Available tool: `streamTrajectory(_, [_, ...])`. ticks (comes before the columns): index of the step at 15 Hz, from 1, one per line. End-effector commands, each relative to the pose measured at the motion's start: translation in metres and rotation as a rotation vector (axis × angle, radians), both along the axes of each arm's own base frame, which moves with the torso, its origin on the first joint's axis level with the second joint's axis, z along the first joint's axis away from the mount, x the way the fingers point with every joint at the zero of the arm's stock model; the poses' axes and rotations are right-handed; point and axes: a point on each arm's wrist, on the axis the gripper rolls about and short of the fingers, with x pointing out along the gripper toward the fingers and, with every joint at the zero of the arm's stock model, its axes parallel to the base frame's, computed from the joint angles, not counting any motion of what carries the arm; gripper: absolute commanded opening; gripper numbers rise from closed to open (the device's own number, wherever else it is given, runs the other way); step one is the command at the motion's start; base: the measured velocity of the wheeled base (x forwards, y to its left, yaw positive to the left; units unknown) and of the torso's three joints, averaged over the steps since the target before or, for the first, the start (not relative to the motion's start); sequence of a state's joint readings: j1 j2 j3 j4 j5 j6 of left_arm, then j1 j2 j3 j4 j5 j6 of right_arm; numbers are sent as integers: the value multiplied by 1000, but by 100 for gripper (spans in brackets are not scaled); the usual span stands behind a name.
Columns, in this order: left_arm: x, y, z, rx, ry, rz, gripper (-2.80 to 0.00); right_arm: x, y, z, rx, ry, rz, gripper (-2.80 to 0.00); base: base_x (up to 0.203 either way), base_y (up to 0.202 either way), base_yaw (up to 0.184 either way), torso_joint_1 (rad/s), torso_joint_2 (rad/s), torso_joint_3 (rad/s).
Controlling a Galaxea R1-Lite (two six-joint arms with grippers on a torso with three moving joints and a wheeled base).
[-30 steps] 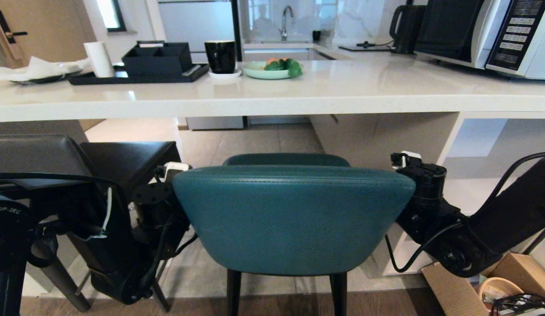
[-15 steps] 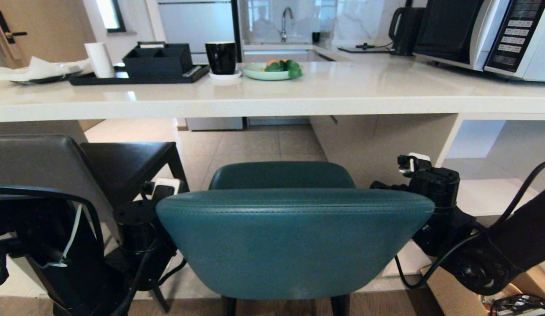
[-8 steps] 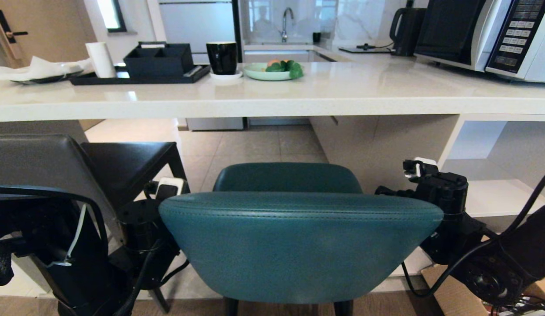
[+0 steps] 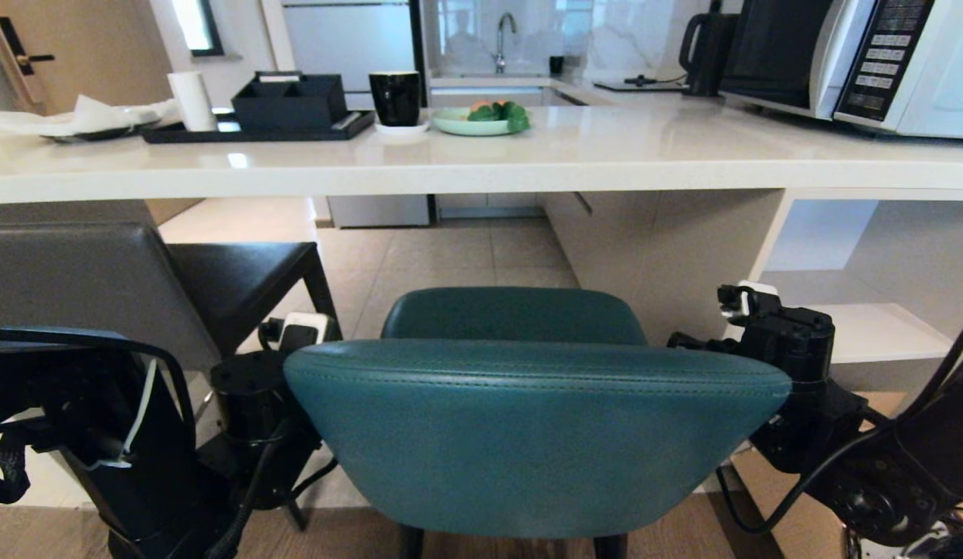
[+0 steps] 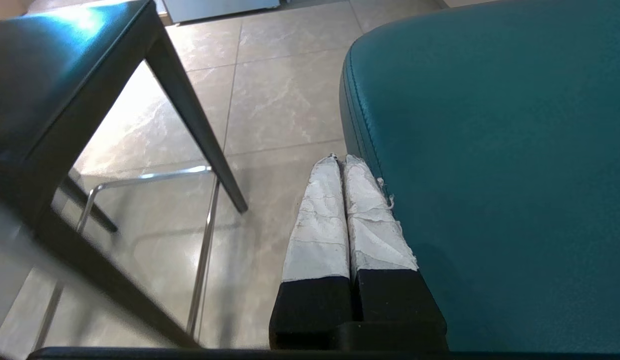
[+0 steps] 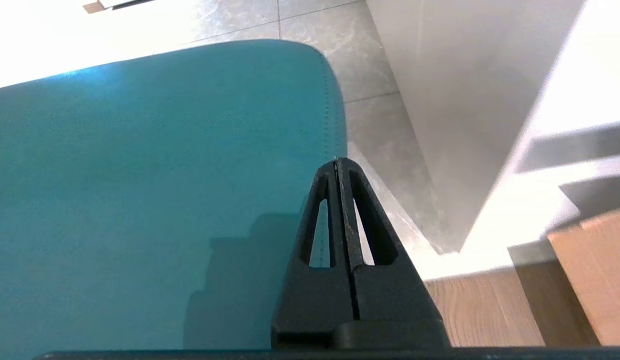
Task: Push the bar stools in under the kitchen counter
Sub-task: Pull the blue chair out from under the dining table
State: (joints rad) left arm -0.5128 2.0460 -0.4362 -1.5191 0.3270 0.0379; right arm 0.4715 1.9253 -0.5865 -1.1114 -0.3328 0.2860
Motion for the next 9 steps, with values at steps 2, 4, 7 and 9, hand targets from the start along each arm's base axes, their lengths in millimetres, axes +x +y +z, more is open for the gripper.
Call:
streamTrajectory(2, [-2,-5,2,-8,-15,-12,-280,7,5,6,8,-17,4,-280,-193,0,-3,5,2,0])
streamTrajectory(4, [-1,-5,3,-10,-19,-14,-280,7,6,6,7,-16,6,-280,-191,0,-2,1,3,6])
streamTrajectory(7, [-1,-7,3,-9,-20,-15,-280,6,6,6,7,-13,5,-280,-193,0,-2,6,6,1])
streamTrajectory(9, [-1,-7,3,-8,-19,-14,-280,6,5,5,8,-11,5,-280,-195,0,-1,2,5,1])
